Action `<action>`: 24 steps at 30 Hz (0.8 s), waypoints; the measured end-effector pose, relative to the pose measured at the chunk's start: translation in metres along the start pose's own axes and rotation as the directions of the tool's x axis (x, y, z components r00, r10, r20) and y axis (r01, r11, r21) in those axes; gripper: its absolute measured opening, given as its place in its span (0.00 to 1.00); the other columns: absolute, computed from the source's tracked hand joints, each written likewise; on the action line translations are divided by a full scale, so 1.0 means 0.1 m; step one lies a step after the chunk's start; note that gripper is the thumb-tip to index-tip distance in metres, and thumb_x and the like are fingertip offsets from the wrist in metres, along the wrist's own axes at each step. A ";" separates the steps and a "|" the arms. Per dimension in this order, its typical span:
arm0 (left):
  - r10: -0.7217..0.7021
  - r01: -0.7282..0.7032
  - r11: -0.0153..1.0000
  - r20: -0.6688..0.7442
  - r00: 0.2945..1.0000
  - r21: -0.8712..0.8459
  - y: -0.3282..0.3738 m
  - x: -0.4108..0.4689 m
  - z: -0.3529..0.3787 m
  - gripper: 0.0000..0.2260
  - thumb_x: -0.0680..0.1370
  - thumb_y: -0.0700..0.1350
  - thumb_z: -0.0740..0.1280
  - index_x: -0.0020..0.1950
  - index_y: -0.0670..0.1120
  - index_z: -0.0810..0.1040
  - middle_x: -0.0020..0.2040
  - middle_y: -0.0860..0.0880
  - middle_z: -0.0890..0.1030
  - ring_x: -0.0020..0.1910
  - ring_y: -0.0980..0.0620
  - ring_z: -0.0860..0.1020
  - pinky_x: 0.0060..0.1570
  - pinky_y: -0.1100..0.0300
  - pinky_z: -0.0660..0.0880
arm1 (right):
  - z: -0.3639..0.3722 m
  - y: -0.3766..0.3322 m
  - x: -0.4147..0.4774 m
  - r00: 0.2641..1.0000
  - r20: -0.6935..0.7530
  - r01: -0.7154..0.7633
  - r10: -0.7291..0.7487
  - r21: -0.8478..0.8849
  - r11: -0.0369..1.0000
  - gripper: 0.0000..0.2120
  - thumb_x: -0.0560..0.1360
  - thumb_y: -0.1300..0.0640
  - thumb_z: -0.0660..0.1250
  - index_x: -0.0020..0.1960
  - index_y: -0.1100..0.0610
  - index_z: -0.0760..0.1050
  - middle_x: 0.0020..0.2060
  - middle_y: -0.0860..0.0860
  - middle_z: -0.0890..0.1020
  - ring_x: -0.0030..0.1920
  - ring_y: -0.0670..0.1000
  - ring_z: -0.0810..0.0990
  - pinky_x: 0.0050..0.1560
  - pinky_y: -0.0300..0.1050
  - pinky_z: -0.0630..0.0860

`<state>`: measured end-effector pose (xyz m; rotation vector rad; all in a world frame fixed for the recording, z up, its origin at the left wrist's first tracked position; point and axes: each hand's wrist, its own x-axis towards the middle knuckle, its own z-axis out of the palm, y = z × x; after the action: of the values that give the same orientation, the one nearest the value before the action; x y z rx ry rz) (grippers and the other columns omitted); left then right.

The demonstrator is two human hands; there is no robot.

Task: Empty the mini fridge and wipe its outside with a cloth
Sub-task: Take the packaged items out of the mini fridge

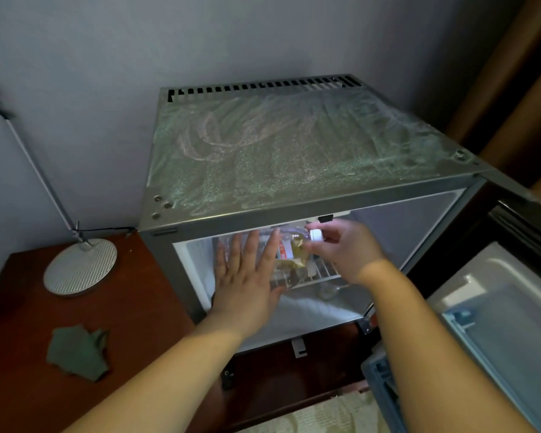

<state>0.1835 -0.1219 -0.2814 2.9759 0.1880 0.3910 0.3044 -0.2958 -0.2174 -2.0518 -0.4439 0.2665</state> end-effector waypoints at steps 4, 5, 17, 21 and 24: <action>-0.022 0.023 0.999 0.012 1.000 -0.032 0.01 0.02 -0.02 0.48 0.79 0.63 0.63 0.76 0.56 0.24 0.79 0.49 0.30 0.79 0.41 0.33 0.75 0.37 0.36 | 0.08 -0.04 -0.19 0.989 -0.146 -0.009 0.040 0.207 0.978 0.11 0.72 0.60 0.78 0.50 0.47 0.81 0.42 0.47 0.86 0.40 0.44 0.82 0.45 0.40 0.78; -0.026 0.027 0.999 0.010 1.000 -0.036 0.00 0.02 -0.02 0.47 0.79 0.64 0.62 0.77 0.56 0.24 0.79 0.49 0.30 0.79 0.41 0.32 0.75 0.37 0.35 | 0.08 -0.04 -0.26 0.979 -0.196 0.003 0.050 0.263 0.965 0.11 0.72 0.61 0.78 0.48 0.46 0.81 0.42 0.48 0.86 0.39 0.44 0.82 0.44 0.40 0.78; -0.044 0.052 0.998 0.180 0.983 -0.041 0.03 0.04 -0.06 0.39 0.82 0.61 0.56 0.79 0.55 0.30 0.82 0.46 0.44 0.80 0.39 0.49 0.76 0.38 0.48 | 0.03 0.03 -0.68 0.843 -0.496 -0.023 0.208 0.353 0.935 0.07 0.73 0.53 0.77 0.45 0.43 0.81 0.38 0.45 0.86 0.40 0.50 0.86 0.43 0.49 0.83; 0.080 -0.080 0.997 0.125 0.989 -0.009 -0.02 0.02 -0.01 0.33 0.82 0.55 0.59 0.81 0.59 0.43 0.81 0.47 0.53 0.73 0.37 0.63 0.71 0.40 0.61 | 0.04 0.01 -0.62 0.789 -0.536 -0.032 0.301 0.453 0.891 0.07 0.72 0.54 0.77 0.49 0.50 0.82 0.36 0.48 0.86 0.36 0.50 0.84 0.45 0.53 0.83; 0.182 -0.185 0.983 0.154 0.971 0.003 -0.05 0.02 0.02 0.26 0.83 0.51 0.56 0.80 0.60 0.51 0.80 0.50 0.57 0.76 0.42 0.60 0.73 0.40 0.57 | 0.03 -0.07 -0.59 0.762 -0.554 -0.019 0.335 0.498 0.867 0.10 0.72 0.54 0.78 0.52 0.52 0.82 0.40 0.49 0.86 0.37 0.48 0.83 0.44 0.52 0.82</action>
<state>0.1850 -0.1171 -0.2834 3.0330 -0.1017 0.1793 0.2479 -0.3152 -0.2129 -1.5701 0.2347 -0.1974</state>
